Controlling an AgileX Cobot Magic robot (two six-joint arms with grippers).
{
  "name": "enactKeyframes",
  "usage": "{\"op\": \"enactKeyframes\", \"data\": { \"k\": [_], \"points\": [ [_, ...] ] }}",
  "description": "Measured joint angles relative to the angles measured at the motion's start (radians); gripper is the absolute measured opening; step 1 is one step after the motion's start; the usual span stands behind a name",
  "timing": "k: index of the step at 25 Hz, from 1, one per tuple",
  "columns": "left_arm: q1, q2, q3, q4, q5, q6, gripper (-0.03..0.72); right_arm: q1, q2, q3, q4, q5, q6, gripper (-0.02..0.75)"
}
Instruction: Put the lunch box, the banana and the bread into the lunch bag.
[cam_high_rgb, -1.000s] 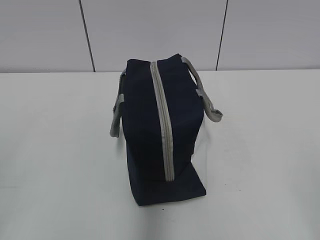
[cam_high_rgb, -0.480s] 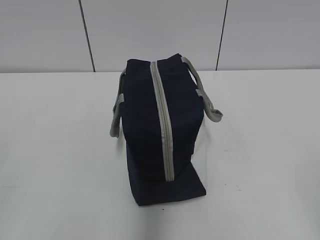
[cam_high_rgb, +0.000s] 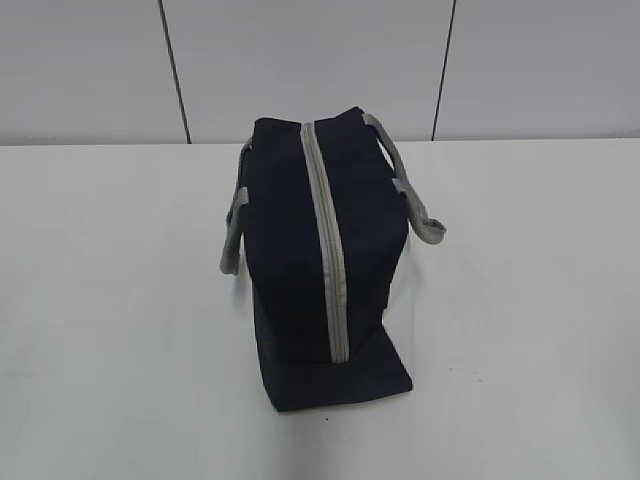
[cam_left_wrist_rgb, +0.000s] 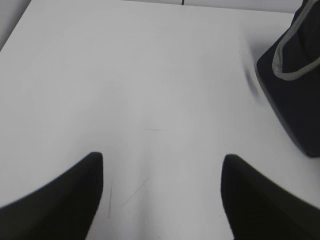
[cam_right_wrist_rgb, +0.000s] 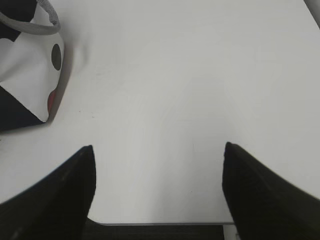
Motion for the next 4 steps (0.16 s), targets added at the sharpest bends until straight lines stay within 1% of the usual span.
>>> {"op": "enactKeyframes", "data": {
  "k": [4],
  "points": [
    [0.000, 0.000, 0.000, 0.000, 0.000, 0.000, 0.497, 0.000, 0.000, 0.000, 0.000, 0.000, 0.000, 0.584]
  ]
}}
